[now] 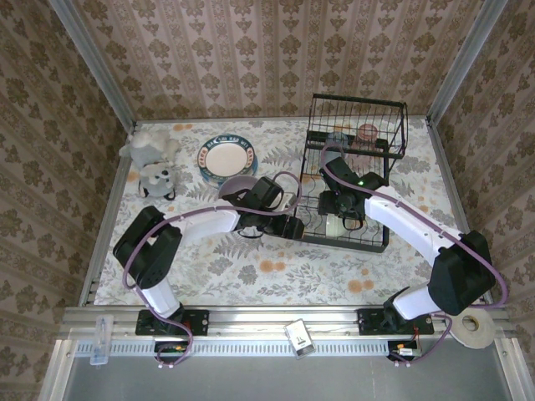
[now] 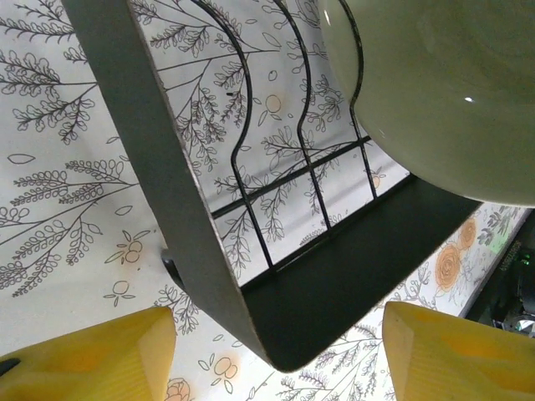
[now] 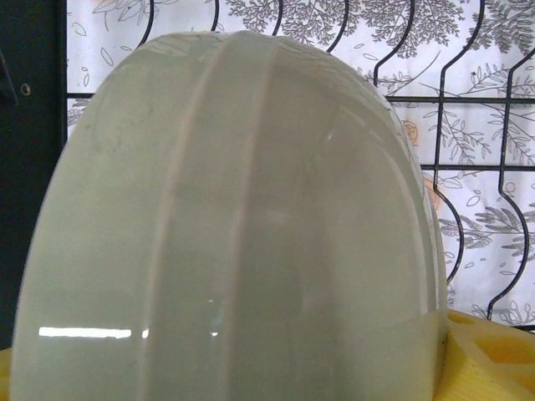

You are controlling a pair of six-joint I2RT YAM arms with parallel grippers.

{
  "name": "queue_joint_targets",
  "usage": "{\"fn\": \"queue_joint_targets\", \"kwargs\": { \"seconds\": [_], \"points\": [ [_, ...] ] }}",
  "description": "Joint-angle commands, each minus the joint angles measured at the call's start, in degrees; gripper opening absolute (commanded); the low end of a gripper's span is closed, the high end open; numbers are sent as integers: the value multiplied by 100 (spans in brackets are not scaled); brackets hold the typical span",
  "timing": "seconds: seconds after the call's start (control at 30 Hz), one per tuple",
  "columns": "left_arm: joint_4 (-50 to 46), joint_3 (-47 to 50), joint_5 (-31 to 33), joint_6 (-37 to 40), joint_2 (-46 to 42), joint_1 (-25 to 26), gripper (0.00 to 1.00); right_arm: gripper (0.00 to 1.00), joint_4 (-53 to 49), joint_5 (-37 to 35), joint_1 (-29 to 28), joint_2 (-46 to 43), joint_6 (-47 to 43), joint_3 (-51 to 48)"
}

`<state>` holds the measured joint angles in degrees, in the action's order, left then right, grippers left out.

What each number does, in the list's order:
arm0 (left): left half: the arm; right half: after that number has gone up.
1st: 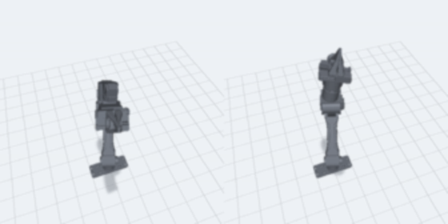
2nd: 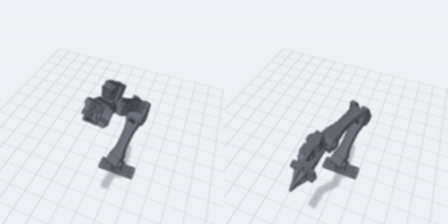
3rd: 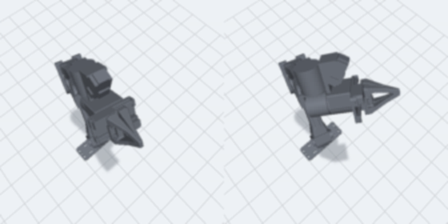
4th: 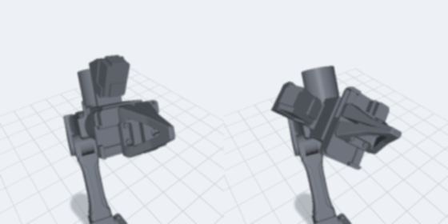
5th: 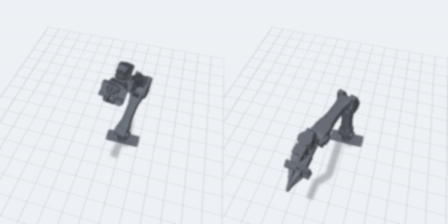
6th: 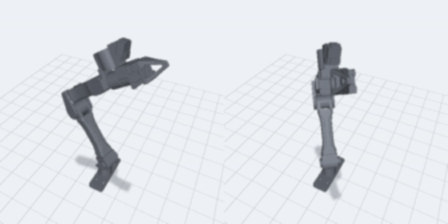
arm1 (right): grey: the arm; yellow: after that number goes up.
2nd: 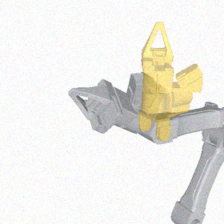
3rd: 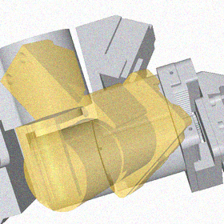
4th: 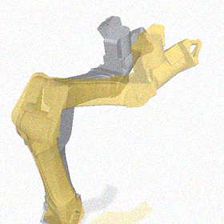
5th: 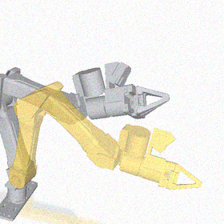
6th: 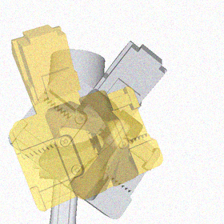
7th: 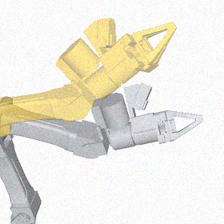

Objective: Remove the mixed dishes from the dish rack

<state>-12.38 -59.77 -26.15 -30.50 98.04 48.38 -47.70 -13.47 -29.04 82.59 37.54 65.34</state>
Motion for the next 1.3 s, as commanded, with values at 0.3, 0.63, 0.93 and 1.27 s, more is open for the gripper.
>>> {"fn": "queue_joint_targets", "kwargs": {
  "seconds": [0.3, 0.63, 0.93, 1.27],
  "points": [
    [47, -215, 132, -184, 232, 65, 64, 1, -20, -679, -255, -67, 138, 502],
    [6, -264, 160, -184, 313, 79, 64, 1, 76, -748, -401, 143, 275, 585],
    [-10, -263, 146, -149, 309, 75, 64, 50, 134, -715, -401, 65, 290, 505],
    [-26, -257, 156, -140, 284, 58, 65, 88, 137, -683, -400, -9, 212, 473]
  ]
}}
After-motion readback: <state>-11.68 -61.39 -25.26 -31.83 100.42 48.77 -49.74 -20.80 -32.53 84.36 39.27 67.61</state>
